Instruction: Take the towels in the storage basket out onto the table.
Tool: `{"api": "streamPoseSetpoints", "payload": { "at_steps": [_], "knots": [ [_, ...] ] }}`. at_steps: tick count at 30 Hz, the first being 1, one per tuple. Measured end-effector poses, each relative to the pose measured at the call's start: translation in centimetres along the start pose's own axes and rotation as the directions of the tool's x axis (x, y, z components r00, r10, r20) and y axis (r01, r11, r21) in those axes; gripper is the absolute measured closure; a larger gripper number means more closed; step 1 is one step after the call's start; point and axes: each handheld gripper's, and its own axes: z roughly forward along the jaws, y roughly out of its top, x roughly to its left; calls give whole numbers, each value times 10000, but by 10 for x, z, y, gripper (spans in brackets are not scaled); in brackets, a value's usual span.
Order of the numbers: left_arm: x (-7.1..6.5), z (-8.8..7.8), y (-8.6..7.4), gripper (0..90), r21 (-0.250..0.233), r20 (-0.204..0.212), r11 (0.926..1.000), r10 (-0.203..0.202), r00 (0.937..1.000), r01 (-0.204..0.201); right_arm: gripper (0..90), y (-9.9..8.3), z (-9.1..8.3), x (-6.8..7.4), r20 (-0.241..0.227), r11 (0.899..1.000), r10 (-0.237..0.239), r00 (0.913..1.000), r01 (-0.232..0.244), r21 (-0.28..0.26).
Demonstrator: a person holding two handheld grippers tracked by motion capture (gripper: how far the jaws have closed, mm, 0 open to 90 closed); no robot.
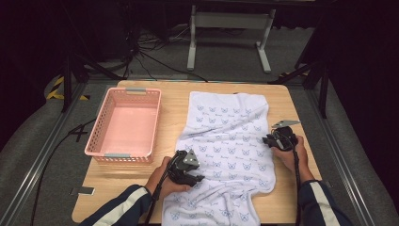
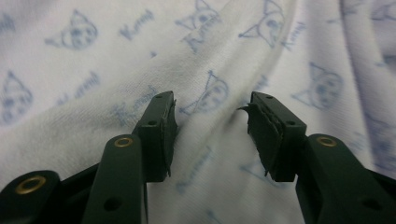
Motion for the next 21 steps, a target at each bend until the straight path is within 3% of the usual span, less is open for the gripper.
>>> {"api": "streamPoseSetpoints", "payload": {
  "at_steps": [1,2,3,5,6,7,9,11,12,13,15,16,17,18,19,20,21],
  "knots": [
    [-6,-2,-3,529,27,227,10000,-27,9997,26,710,-3,-4,-2,47,9998,24,10000,-25,174],
    [-12,-5,-7,534,135,289,9999,50,9996,-54,710,-7,-9,-4,632,9993,-124,9979,101,364],
    [-17,-8,-10,531,189,520,9998,62,9986,-72,713,-12,-14,-7,925,9986,-228,9954,182,503],
    [-27,-9,-17,527,-59,892,10000,26,9960,-21,688,-22,-21,-14,985,9994,31,9951,-65,348],
    [-33,-10,-19,526,-42,1058,10000,-2,9944,6,681,-27,-24,-18,1158,9995,115,9932,-148,271],
    [-38,-11,-18,530,202,1275,9995,199,9916,-226,655,-30,-26,-21,1234,9991,318,9918,-351,241],
    [-51,-12,-16,531,380,699,9966,708,9950,-736,603,-32,-27,-22,1386,9987,467,9892,-489,126],
    [-54,-15,-14,488,208,71,9931,1155,9933,-1156,578,-33,-33,-13,1177,9999,143,9929,-143,-10],
    [-54,-15,-14,470,208,71,9931,1155,9933,-1156,585,-33,-39,-5,948,9999,-105,9954,117,-117],
    [-50,-17,-12,460,-141,-114,9947,1016,9948,-1018,575,-35,-50,8,650,9987,-479,9967,490,-155],
    [-42,-20,-10,448,-169,-286,9954,934,9952,-939,587,-44,-70,30,54,9940,-862,9963,864,-672],
    [-37,-20,-10,448,-169,-491,9927,1185,9917,-1194,587,-44,-70,30,54,9940,-862,9963,864,-672],
    [-33,-21,-11,450,-114,-566,9933,1141,9919,-1150,585,-51,-81,45,-703,9887,-1239,9898,1171,-934],
    [-27,-21,-14,455,-153,-428,9961,859,9954,-866,587,-57,-89,57,-903,9847,-1456,9852,1355,-1092],
    [-25,-21,-16,457,-217,-475,9957,892,9949,-903,594,-65,-97,69,-1406,9787,-1767,9742,1587,-1306],
    [-25,-21,-16,456,-217,-475,9957,892,9949,-903,589,-70,-100,79,-2319,9762,-1910,9538,1597,-1469],
    [-18,-20,-19,469,141,-561,9957,926,9941,-920,600,-76,-99,92,-2722,9725,-2179,9372,1850,-1417]
  ]
}}
